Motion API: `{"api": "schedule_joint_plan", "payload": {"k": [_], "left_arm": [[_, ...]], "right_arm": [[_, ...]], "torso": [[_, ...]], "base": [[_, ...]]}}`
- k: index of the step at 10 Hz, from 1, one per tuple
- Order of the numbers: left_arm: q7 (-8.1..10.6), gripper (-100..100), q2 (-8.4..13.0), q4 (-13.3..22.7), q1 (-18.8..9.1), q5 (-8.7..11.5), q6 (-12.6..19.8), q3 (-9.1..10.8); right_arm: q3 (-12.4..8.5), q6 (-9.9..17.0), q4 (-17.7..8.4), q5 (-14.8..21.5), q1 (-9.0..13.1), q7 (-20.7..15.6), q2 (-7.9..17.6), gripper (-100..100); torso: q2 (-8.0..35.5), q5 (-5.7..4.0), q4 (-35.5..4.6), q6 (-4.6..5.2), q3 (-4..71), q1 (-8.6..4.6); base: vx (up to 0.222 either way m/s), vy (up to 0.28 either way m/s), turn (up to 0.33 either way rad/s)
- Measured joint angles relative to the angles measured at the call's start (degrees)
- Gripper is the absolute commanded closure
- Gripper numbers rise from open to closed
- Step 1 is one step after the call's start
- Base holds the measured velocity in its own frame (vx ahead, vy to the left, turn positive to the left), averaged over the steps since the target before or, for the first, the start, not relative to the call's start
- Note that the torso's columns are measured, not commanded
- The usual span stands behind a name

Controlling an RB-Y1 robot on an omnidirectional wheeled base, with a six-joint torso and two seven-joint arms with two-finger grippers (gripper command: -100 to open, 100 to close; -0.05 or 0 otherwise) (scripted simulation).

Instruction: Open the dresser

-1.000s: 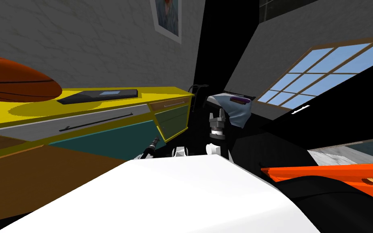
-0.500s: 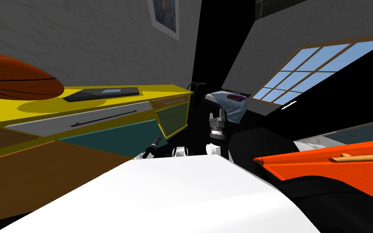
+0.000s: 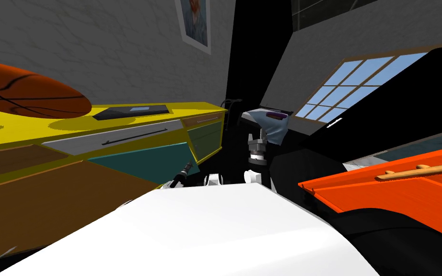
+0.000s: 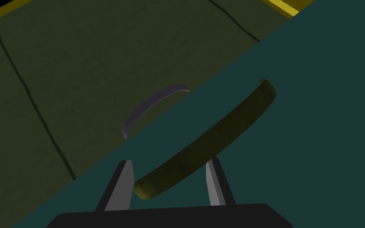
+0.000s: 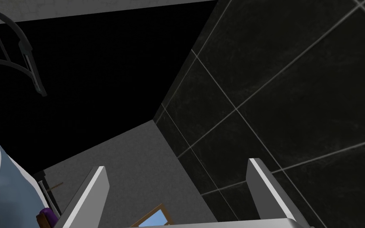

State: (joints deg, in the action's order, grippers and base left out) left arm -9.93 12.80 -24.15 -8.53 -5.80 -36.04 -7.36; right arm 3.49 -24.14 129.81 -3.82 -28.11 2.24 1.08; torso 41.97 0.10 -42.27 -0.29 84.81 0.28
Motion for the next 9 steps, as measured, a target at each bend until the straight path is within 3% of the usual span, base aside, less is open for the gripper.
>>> {"api": "schedule_joint_plan", "payload": {"k": [1, 4, 9], "left_arm": [[-0.01, 100, -0.1, 2.1, -1.1, 0.2, -1.2, 0.33], [0.66, 100, 0.4, -5.2, 2.4, -0.1, 2.4, -0.22], [1.34, 100, 0.8, -7.5, 4.2, -1.2, 2.6, 0.22]], "right_arm": [[0.0, 0.0, 0.0, 0.0, 0.0, 0.0, 0.0, 0], [0.0, 0.0, 0.0, 0.0, 0.0, 0.0, 0.0, 0], [0.0, 0.0, 0.0, 0.0, 0.0, 0.0, 0.0, 0]], "torso": [[0.2, 0.11, 0.1, 0.03, -0.2, 0.05], [0.4, 0.00, 0.0, 0.10, -0.2, -0.07], [0.5, -0.05, 0.0, 0.18, -0.3, -0.21]], "base": [[0.034, -0.003, -0.010], [-0.006, -0.001, 0.002], [-0.191, 0.109, -0.343]]}}
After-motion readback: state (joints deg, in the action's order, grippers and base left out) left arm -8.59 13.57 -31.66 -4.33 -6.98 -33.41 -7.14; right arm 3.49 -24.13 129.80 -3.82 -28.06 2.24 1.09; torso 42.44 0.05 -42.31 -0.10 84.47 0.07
